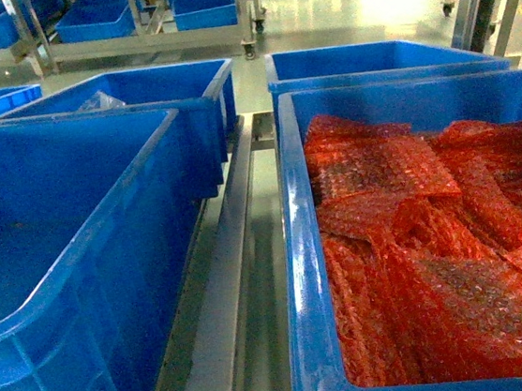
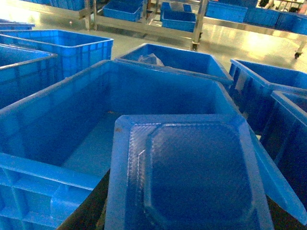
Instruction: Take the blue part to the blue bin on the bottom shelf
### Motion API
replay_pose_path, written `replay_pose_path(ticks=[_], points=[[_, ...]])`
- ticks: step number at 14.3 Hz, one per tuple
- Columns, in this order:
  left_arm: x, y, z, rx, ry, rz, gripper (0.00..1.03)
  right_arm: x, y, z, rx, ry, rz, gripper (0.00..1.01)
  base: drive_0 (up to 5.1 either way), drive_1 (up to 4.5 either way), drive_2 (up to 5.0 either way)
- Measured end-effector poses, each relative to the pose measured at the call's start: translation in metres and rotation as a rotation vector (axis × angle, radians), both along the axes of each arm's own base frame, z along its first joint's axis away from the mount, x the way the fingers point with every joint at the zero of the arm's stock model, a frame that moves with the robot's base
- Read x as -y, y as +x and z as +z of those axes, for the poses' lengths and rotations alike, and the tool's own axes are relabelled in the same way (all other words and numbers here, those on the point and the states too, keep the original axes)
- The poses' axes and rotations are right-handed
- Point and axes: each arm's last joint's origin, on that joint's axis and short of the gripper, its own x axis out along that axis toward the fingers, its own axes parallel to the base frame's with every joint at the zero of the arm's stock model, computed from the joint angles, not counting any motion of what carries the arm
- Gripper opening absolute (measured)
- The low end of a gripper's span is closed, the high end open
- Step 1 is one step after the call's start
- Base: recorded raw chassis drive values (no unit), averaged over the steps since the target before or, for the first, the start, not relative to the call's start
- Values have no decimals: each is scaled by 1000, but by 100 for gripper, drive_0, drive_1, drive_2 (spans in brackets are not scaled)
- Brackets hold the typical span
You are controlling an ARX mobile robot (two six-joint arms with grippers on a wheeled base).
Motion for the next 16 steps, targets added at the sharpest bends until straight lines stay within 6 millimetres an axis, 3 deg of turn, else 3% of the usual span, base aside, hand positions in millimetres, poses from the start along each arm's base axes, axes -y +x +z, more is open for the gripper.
replay_pose_path(ticks=[16], points=[[0,0,0,0,0,0,43,0,0,0,0,0,0,98,0,0,0]])
